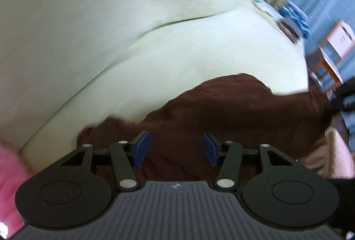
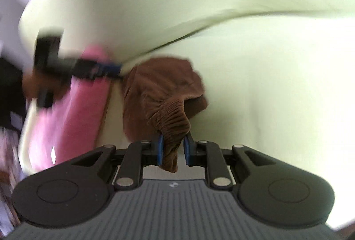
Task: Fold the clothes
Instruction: 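Lift the brown garment with both grippers, pulling it apart to unfold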
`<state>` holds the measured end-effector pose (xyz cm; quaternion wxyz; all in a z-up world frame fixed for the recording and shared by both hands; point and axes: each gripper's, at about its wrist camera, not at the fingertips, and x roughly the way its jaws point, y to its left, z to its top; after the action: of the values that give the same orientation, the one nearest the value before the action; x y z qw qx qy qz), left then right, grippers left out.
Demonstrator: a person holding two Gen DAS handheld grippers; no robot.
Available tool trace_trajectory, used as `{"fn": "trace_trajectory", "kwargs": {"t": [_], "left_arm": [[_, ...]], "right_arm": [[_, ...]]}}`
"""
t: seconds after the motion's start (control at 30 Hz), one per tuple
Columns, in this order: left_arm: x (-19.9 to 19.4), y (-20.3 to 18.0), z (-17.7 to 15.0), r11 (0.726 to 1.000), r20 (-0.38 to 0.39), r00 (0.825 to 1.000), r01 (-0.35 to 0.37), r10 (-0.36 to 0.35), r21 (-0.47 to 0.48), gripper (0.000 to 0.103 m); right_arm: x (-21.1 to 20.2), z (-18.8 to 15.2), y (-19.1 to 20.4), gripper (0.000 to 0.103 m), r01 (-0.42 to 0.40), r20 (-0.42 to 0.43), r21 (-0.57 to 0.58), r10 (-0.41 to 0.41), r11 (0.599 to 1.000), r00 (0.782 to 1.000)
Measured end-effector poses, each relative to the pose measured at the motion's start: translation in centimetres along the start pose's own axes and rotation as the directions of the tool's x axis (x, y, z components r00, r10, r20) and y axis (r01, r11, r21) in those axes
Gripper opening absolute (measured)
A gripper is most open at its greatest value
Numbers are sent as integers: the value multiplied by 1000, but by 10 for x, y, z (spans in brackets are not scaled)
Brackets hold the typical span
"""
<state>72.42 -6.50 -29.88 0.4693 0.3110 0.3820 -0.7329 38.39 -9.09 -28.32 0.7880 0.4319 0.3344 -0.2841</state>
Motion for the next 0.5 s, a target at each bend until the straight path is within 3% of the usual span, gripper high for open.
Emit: {"fn": "trace_trajectory", "kwargs": {"t": [0.1, 0.23, 0.37, 0.5], "left_arm": [[16, -39, 5, 996, 13, 1000, 10, -11, 94, 59], [32, -87, -5, 993, 7, 1000, 18, -19, 116, 59], [55, -139, -17, 994, -14, 999, -30, 32, 104, 59], [89, -197, -17, 990, -5, 990, -142, 142, 15, 59]], "right_arm": [[-17, 8, -31, 15, -4, 70, 146, -6, 989, 998], [-31, 25, -81, 14, -19, 126, 234, -11, 972, 992], [-43, 44, -141, 13, -38, 128, 226, 9, 973, 992], [-40, 61, -196, 13, -84, 87, 165, 70, 983, 994]]}}
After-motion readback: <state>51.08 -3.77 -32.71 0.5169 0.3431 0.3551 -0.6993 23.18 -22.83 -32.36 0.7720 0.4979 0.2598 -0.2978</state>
